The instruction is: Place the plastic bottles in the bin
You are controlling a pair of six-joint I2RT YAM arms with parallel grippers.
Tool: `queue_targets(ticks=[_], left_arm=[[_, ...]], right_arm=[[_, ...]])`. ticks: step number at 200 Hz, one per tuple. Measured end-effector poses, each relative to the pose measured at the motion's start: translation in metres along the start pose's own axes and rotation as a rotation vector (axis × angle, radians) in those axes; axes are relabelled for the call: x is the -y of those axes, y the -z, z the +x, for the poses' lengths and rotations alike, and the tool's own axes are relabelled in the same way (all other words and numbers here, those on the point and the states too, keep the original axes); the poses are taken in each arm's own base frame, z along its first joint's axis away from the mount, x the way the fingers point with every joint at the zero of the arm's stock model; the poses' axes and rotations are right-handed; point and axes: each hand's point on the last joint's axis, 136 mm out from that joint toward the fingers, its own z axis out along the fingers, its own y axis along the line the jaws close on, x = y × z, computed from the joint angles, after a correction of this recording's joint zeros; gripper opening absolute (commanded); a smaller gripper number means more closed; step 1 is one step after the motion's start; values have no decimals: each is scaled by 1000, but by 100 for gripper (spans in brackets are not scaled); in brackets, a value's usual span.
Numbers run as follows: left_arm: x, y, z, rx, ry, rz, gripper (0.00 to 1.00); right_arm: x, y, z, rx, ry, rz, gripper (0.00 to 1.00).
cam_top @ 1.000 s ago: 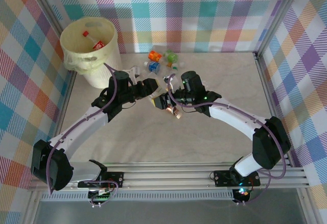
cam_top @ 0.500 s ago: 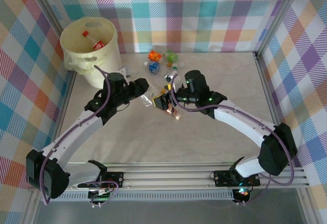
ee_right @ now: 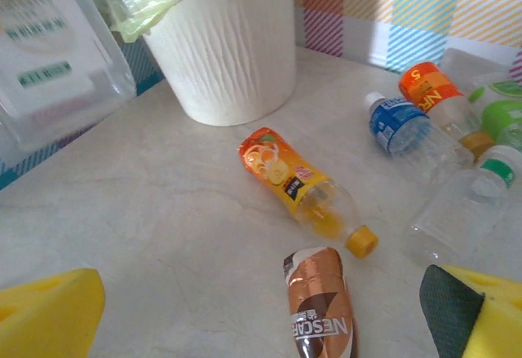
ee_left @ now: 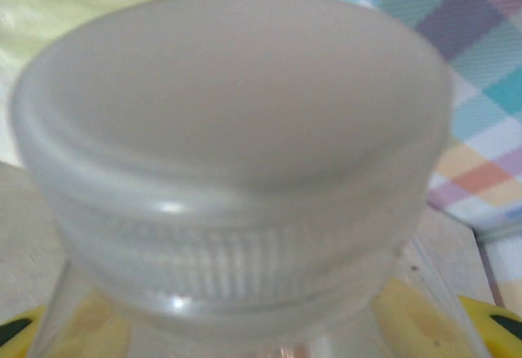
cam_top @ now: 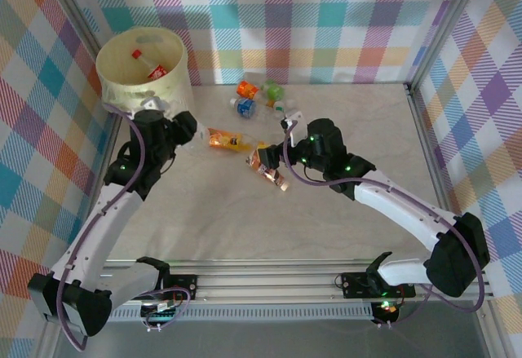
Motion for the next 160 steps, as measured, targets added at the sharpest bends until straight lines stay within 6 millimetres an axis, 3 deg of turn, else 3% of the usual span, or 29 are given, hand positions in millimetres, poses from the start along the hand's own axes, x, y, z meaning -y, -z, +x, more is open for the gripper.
queue_targets(ticks=[49, 99, 119, 160], left_arm=[[8, -8, -112, 248, 33, -2, 55], [16, -35, -201, 419, 93, 15, 55], [9, -47, -224, 471, 154, 11, 56], [-9, -85, -246, 513, 263, -25, 56]], right_arm=[[6, 0, -2, 7, -5, 34, 100], [8, -1, -1, 6, -31, 44, 100], [9, -4, 2, -4, -41, 50, 100], [13, -7, 7, -35, -54, 71, 100]])
